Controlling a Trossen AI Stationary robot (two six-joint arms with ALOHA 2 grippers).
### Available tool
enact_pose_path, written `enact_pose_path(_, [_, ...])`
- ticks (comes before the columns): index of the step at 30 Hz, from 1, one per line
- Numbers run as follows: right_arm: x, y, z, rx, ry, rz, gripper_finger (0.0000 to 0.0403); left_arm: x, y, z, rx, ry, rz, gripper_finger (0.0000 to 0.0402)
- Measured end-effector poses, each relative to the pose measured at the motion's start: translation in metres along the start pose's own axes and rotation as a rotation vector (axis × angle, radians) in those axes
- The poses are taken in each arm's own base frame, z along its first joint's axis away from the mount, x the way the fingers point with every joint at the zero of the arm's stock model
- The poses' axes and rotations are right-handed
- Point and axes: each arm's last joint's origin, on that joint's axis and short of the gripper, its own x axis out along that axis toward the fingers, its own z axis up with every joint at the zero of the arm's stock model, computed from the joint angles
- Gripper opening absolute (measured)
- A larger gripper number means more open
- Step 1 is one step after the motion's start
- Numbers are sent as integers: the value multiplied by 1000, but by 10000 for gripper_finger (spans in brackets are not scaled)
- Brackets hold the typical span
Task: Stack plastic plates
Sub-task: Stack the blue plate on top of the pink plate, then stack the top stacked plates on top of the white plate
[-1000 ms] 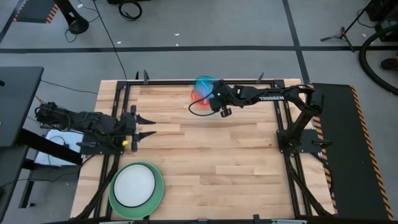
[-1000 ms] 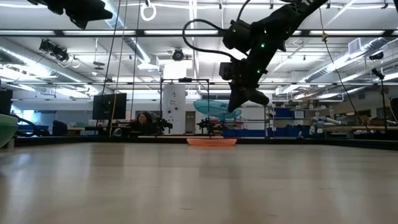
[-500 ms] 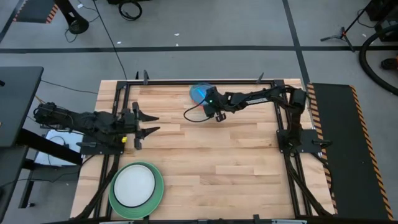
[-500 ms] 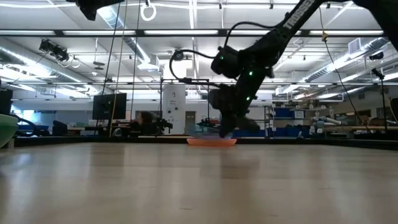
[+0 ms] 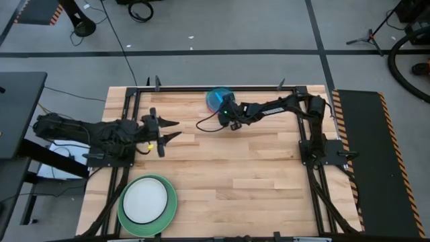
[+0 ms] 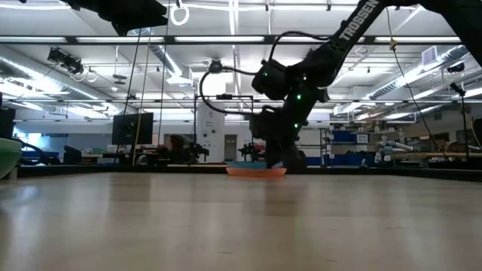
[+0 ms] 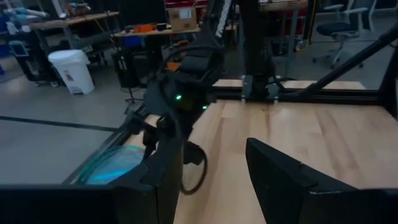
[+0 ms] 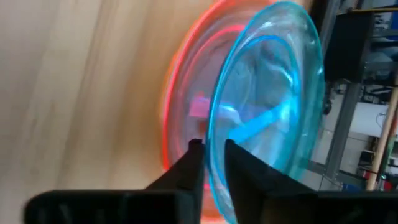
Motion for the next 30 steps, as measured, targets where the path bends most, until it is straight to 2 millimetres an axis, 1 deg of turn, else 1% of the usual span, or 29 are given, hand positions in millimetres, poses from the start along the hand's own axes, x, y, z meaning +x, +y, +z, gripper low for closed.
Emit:
enact_pose_path(4, [-18,-4,9,26,-20,-48,135,-3,5,3,-10,-20,21,181])
enact_pose_path(8, [-48,-12,20,100,-76,-106,183,-4,7,3,-6,-17,29,181])
enact_pose_path(12, [-82,-20,28,197,-194,-106,213,-1,6,0,5,3,27,181])
enact_pose_path(15, [-99,-26,29,246,-254,-100,226,2,5,-1,8,11,24,181])
enact_pose_path(17, [-105,-28,27,259,-257,-98,232,2,5,-1,2,10,25,181])
enact_pose_path(21, [-109,-27,22,240,-222,-70,239,3,4,0,-9,1,26,181])
enact_pose_path(25, [-111,-22,19,251,-187,-28,245,3,4,1,-34,-8,26,181])
enact_pose_path(30, [-116,-11,22,273,-172,19,248,3,4,1,-40,-6,26,181])
